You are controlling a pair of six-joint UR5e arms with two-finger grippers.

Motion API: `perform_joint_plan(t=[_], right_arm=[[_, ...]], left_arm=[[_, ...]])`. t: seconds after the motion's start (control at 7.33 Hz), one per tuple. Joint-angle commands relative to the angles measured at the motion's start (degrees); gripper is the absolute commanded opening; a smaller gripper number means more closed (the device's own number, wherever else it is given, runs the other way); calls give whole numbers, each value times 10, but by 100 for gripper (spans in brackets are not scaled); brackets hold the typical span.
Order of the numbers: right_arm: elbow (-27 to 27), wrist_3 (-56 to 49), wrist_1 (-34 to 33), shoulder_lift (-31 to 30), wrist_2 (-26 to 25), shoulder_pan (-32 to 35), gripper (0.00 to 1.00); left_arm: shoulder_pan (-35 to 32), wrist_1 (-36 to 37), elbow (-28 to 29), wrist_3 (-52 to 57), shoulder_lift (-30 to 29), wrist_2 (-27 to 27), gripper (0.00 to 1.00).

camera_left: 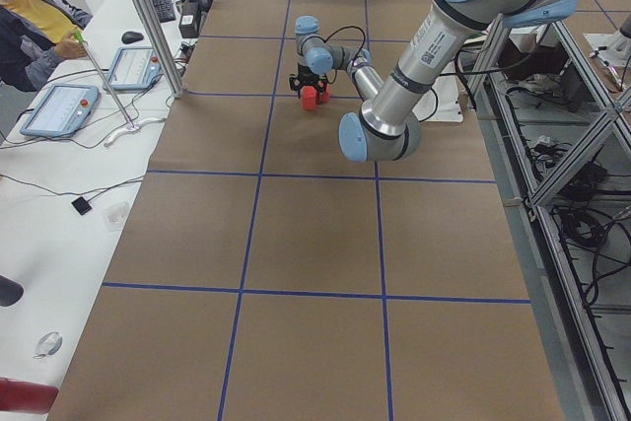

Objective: Form red blocks into L shape at center
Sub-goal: 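Open the left gripper and raise the left arm away from the cubes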

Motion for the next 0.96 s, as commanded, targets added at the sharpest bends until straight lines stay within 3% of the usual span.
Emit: perform_joint_plan(t=[0.0,0.27,0.82], right_arm=[[0,1,-1,0,0,1,100],[-1,1,-1,0,0,0,100],[-3,1,0,-4,0,0,100]], left_arm=[[-4,-1,-6,1,0,-1,99],[-16,4,-32,1,1,-2,99],[-158,20,-37,1,82,-112,99]])
